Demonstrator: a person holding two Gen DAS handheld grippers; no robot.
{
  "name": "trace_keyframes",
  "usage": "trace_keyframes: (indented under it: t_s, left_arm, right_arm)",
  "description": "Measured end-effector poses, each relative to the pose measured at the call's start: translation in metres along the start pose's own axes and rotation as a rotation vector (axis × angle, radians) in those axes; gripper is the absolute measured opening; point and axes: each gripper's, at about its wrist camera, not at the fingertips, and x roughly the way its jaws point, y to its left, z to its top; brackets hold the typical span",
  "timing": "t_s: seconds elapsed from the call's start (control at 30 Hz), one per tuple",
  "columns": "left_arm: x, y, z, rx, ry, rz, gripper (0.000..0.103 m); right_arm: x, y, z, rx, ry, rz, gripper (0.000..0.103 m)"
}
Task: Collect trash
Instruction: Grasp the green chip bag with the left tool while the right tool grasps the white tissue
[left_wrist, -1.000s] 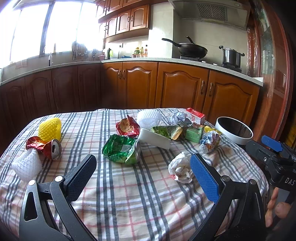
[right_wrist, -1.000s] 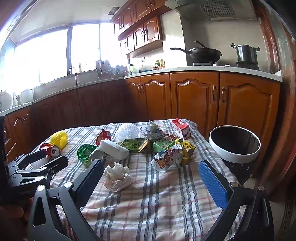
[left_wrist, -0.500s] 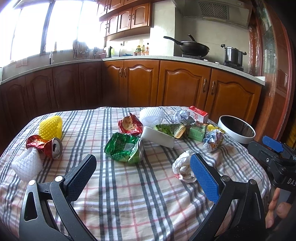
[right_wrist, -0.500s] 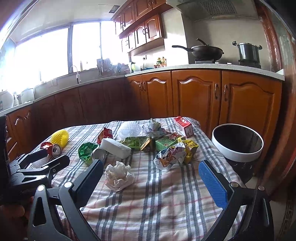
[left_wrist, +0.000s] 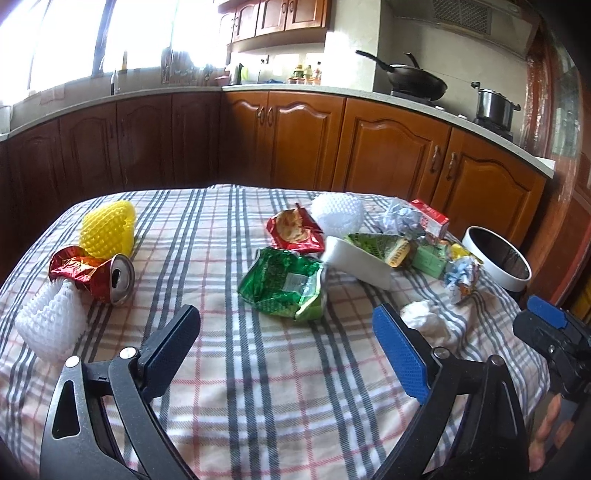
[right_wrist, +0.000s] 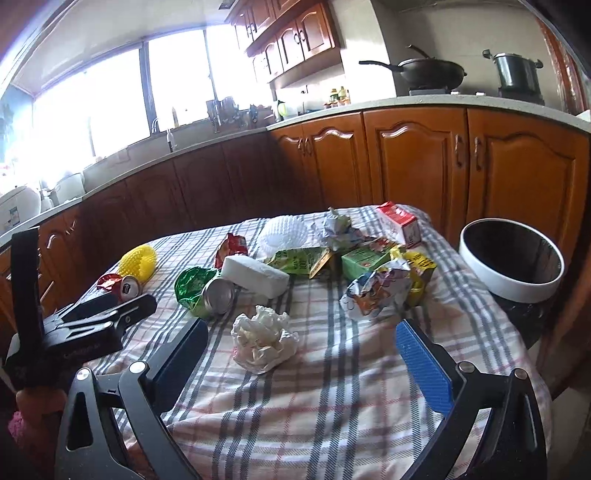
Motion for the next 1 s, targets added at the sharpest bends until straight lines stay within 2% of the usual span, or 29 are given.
trace_keyframes:
  t_s: [0.23,0.57,0.6,0.63,0.73,0.83,1.0]
  left_arm:
    - [0.037,0.019,0.021,-0.002,0.064,0.017,0.080]
    - [0.095,0.017,0.033,0.075,0.172,0.013,0.054]
    - [0.100,0.016,0.032,0.078,0.187,0.007,0.045]
    - [0.103,0.015,0.032,0.078,0.198,0.003,0.031]
    - [0.100,0.012,0.030,0.089,0.179,-0.001,0.014]
    - [0.092,0.007,0.031,0.096,0.164,-0.016,0.011]
    - [0.067,0.000,0.027,0.077,0.126,-0.050,0.011]
  right_arm:
    - [0.040,0.001,0.001,0.013,0.124,0.072,0.077]
    - [0.092,-0.005,-0.005,0.060,0.280,0.149,0.060]
    - [0.096,-0.005,-0.006,0.062,0.297,0.159,0.054]
    - [0.100,-0.004,-0.007,0.064,0.310,0.167,0.045]
    - [0.105,-0.005,-0.013,0.076,0.336,0.198,0.031]
    - [0.100,-0.006,-0.012,0.075,0.321,0.209,0.024]
    - [0.080,-0.011,-0.007,0.075,0.286,0.225,0.022]
